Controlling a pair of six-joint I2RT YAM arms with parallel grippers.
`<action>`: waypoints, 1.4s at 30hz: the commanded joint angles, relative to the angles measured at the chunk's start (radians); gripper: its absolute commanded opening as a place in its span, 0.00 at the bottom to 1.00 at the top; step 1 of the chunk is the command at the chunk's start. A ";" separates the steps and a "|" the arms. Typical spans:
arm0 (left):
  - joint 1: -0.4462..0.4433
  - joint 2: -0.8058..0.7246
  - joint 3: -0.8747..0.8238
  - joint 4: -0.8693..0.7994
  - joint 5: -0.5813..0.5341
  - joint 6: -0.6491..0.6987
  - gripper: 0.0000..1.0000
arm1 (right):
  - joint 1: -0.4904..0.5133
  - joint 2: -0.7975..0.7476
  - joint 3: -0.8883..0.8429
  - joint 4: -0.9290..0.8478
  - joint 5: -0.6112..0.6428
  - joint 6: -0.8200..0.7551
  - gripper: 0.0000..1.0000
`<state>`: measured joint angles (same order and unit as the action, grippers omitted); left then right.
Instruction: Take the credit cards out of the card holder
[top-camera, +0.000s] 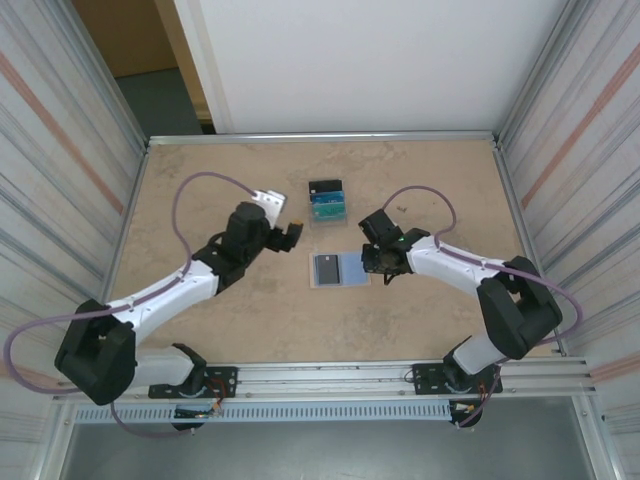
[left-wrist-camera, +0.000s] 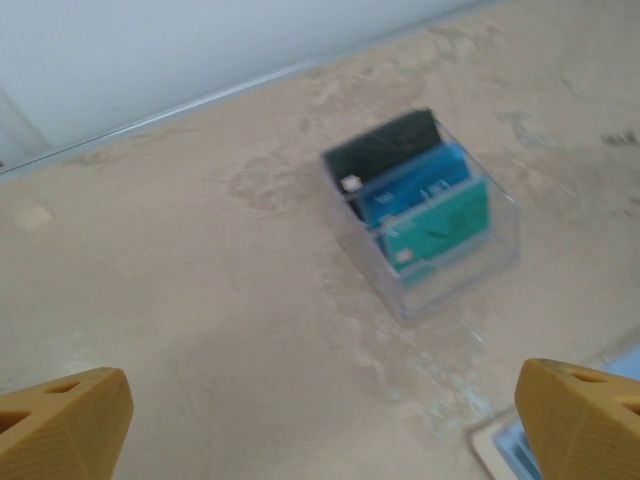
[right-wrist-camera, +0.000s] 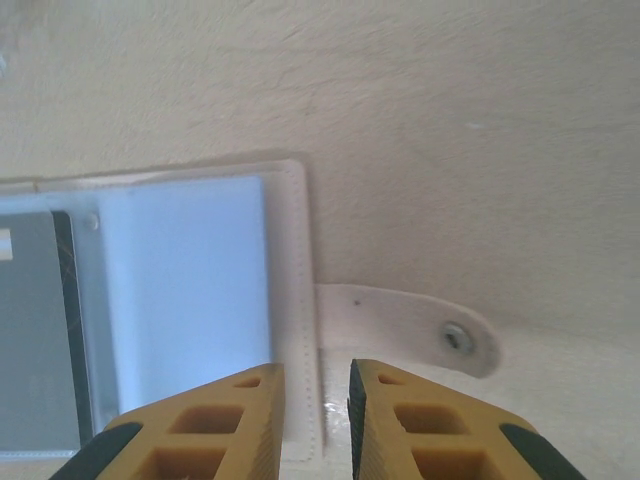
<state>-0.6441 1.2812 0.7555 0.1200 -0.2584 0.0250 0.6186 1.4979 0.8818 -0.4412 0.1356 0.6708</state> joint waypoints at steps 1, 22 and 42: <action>-0.050 0.045 0.027 -0.080 -0.079 0.036 0.99 | -0.023 -0.064 -0.016 0.001 -0.029 0.030 0.25; -0.111 0.335 0.041 -0.048 0.071 -0.118 0.99 | -0.037 0.181 0.025 0.274 -0.480 0.091 0.18; -0.112 0.403 0.078 -0.101 0.042 -0.091 0.99 | -0.058 0.250 0.023 0.348 -0.551 0.113 0.16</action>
<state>-0.7513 1.6676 0.8051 0.0475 -0.1955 -0.0753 0.5678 1.7275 0.8925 -0.1070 -0.3931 0.7582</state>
